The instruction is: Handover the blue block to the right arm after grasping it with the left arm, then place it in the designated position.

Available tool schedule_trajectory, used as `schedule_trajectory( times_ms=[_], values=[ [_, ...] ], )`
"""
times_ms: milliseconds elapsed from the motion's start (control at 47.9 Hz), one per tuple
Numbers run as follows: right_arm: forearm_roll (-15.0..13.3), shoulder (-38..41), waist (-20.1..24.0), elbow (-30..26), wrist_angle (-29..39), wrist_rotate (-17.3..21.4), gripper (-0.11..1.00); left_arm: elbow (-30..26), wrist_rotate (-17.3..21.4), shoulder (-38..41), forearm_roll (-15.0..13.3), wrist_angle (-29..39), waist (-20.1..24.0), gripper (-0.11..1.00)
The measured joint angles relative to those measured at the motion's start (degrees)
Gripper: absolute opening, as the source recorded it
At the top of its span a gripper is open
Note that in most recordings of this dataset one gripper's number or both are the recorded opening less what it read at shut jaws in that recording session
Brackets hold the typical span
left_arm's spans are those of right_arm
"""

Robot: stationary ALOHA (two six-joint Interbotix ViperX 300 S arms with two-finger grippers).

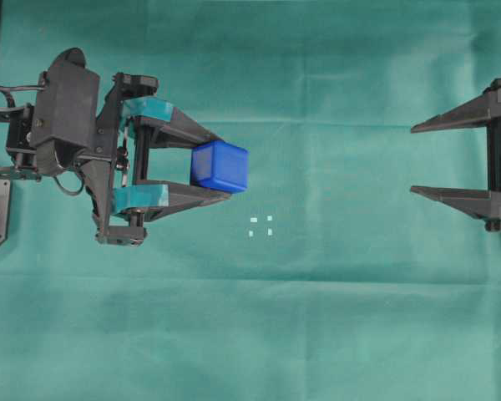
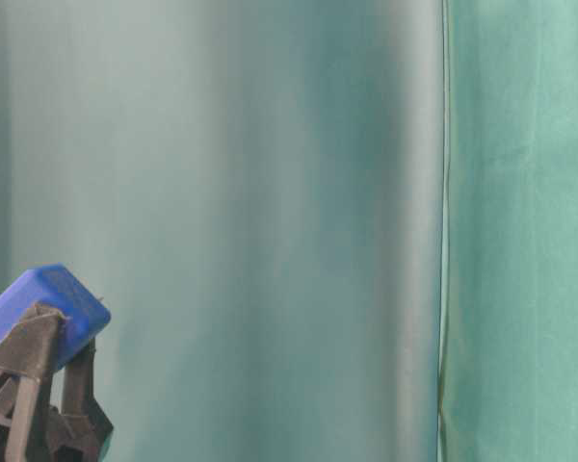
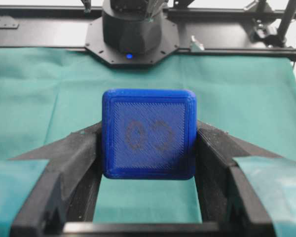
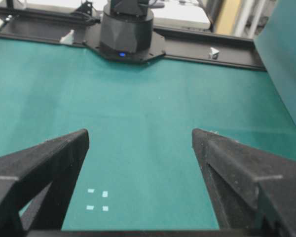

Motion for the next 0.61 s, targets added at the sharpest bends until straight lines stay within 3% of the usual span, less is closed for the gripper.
schedule_trajectory(
  times_ms=[167, 606],
  values=[
    [-1.58, 0.09, 0.09, -0.26, 0.09, -1.05, 0.93, 0.00, 0.00, 0.00, 0.00, 0.00, 0.00, 0.47],
    [-17.84, 0.18, 0.00, -5.19, 3.25, -10.11, 0.93, 0.00, 0.00, 0.00, 0.00, 0.09, 0.00, 0.47]
  ],
)
